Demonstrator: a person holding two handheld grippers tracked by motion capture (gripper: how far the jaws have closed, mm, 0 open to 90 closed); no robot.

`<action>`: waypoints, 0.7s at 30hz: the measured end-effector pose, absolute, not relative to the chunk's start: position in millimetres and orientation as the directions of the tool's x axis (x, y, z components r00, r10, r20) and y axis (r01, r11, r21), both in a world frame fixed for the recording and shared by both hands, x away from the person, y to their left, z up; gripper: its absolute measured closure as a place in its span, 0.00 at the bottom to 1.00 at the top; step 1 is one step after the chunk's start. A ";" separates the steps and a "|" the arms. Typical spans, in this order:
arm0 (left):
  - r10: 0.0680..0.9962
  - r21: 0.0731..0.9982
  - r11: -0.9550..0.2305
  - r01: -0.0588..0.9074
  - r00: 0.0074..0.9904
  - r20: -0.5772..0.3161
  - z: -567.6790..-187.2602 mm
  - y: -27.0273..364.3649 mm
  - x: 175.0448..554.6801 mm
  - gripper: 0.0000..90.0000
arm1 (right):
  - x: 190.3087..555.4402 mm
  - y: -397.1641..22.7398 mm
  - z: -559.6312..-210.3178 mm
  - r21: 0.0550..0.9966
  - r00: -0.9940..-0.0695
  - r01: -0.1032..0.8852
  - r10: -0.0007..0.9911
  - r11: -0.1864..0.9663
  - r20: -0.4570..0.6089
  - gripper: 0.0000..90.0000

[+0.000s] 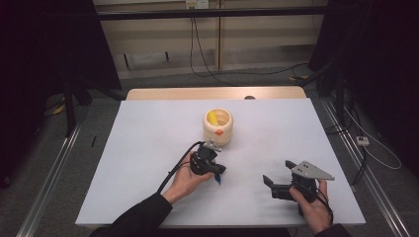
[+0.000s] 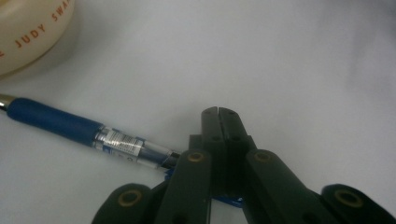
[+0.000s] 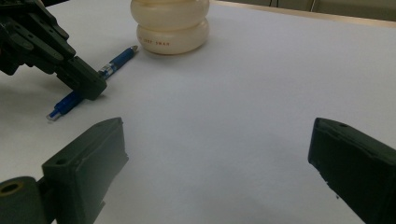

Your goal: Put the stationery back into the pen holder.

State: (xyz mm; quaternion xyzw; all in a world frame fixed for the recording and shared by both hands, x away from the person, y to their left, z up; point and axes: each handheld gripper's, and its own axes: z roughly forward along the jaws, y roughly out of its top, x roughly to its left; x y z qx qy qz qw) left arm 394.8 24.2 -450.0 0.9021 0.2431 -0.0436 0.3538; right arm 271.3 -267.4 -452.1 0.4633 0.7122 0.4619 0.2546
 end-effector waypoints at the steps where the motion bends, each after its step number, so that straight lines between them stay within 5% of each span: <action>1: 0.410 0.612 -0.635 0.471 0.877 -0.249 -449.6 25.4 395.2 1.00 | 271.2 -267.2 -452.0 0.894 -0.440 0.425 0.896 0.142 0.066 0.05; 21: 0.396 0.548 -0.682 0.484 0.875 -0.279 -445.7 37.2 397.0 1.00 | 270.8 -268.2 -451.9 0.895 -0.440 0.423 0.896 0.142 0.066 0.05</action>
